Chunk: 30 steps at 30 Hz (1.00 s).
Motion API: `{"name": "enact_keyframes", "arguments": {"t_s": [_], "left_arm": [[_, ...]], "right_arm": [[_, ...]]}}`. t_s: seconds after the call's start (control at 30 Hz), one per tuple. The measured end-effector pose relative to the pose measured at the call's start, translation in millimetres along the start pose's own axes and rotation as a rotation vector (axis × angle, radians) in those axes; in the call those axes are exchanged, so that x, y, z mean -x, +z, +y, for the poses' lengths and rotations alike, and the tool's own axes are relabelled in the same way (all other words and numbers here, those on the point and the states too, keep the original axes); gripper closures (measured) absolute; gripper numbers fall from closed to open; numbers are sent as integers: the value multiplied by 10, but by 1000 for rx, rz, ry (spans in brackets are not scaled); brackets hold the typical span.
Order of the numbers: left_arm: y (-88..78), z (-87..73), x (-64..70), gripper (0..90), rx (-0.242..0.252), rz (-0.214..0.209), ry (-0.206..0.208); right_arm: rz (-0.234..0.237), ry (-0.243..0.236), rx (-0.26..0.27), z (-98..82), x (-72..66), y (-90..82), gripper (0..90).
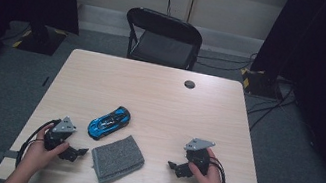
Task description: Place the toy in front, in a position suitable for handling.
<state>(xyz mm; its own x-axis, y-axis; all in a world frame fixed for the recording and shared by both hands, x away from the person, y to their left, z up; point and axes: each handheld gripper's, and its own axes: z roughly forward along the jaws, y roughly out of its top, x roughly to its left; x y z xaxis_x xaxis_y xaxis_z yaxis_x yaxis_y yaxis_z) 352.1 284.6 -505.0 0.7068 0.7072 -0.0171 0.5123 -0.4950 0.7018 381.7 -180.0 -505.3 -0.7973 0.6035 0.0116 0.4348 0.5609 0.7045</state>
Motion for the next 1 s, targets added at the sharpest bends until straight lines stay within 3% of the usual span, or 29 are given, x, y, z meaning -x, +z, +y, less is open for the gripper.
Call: {"name": "enact_keyframes", "arguments": {"t_s": [0.4, 0.5, 0.57, 0.6, 0.63, 0.7, 0.77, 1.0], "left_arm": [[-14, -14, 11, 0, 2, -1, -4], [-37, 6, 17, 8, -26, 2, -9], [-51, 28, 10, 66, -15, 13, -21], [-62, 47, 1, 170, -13, 18, -26], [-64, 60, 2, 218, -18, 17, -38], [-69, 91, 7, 151, -26, 18, -26], [-87, 128, 12, 194, -8, 12, -22], [-202, 409, 73, 160, 52, -8, -15]], "right_arm": [[8, -5, -1, -7, 5, -8, 14], [10, -6, -1, -8, 7, -9, 14], [12, -9, -1, -10, 10, -10, 14], [13, -9, -2, -11, 10, -13, 14], [14, -10, -2, -13, 11, -14, 14], [15, -11, -2, -16, 11, -17, 14], [15, -11, -2, -17, 11, -18, 14], [15, -10, -2, -17, 10, -19, 14]]}}
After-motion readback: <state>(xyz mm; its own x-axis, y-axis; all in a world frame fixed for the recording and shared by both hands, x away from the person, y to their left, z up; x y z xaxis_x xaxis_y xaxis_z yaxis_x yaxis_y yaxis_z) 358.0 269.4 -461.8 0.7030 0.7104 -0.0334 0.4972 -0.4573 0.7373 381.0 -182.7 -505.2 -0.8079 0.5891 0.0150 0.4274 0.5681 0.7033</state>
